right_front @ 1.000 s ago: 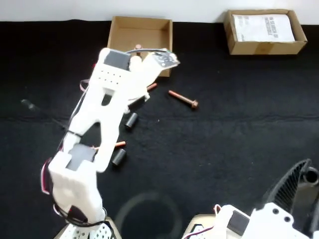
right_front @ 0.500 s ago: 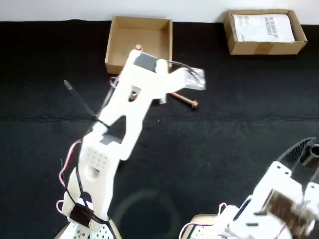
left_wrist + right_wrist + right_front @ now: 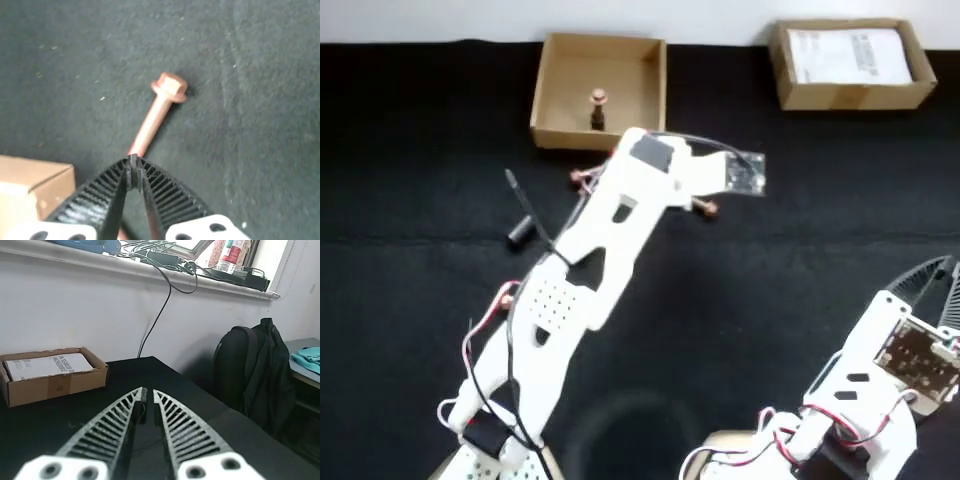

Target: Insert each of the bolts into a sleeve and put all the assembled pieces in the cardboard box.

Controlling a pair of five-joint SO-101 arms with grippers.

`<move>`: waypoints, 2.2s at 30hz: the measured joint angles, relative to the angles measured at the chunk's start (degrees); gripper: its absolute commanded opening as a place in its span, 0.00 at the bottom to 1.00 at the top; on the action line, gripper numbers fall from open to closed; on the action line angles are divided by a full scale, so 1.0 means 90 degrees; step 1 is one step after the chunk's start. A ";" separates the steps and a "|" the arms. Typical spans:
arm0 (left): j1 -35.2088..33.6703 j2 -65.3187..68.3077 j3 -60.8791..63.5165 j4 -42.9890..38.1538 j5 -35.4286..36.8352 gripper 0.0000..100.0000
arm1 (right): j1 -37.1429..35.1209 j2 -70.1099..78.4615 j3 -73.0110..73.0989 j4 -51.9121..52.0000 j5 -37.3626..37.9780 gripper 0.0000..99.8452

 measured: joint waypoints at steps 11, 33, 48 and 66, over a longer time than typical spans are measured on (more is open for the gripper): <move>0.0205 0.0518 -0.0537 0.0000 -0.0039 0.11 | 0.0469 0.0000 0.0020 0.0000 -0.0020 0.01; 0.0615 0.0781 -0.0537 -0.1074 0.0225 0.12 | 0.1104 0.0000 0.0020 0.1143 -0.0029 0.01; 0.0371 0.1797 -0.0791 -0.1670 -0.0781 0.01 | 0.1104 0.0000 0.0049 0.1143 -0.0029 0.01; 0.0283 0.0860 -0.0713 -0.0498 0.0283 0.01 | 0.1104 0.0000 0.0313 0.1143 -0.0029 0.01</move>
